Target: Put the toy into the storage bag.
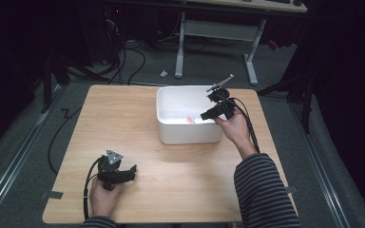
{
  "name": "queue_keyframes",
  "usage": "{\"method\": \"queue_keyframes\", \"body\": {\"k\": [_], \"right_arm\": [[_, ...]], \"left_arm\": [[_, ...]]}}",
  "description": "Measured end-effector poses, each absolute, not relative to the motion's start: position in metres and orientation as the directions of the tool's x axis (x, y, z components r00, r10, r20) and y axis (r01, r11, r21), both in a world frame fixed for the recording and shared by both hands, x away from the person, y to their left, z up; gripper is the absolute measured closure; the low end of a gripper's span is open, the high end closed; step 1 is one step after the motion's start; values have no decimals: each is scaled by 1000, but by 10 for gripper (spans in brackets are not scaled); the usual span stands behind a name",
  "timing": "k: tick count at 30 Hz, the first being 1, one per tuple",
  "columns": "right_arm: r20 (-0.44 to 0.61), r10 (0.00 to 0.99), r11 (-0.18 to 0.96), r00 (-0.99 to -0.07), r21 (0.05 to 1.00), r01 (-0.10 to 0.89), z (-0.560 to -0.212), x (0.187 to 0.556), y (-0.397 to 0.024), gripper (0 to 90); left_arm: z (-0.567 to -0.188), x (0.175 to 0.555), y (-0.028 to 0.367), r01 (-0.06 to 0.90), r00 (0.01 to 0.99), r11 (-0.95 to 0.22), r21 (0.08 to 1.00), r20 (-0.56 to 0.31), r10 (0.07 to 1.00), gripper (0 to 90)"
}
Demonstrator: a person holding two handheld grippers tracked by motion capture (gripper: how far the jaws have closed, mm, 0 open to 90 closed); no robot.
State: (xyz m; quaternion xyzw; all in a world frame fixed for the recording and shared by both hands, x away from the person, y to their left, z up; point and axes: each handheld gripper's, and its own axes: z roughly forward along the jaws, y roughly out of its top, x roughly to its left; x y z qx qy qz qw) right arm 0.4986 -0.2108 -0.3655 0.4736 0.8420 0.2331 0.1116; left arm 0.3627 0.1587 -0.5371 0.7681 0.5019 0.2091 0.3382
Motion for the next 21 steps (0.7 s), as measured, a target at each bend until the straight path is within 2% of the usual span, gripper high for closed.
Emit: {"method": "queue_keyframes", "body": {"k": [15,21], "right_arm": [[39,861,384,-508,604,699,-350,467,-245,449],[77,865,339,-496,641,689,-348,454,-259,444]], "left_arm": [[-537,363,159,629,408,-267,730,-18,913,151],[-537,363,159,629,408,-267,730,-18,913,151]]}}
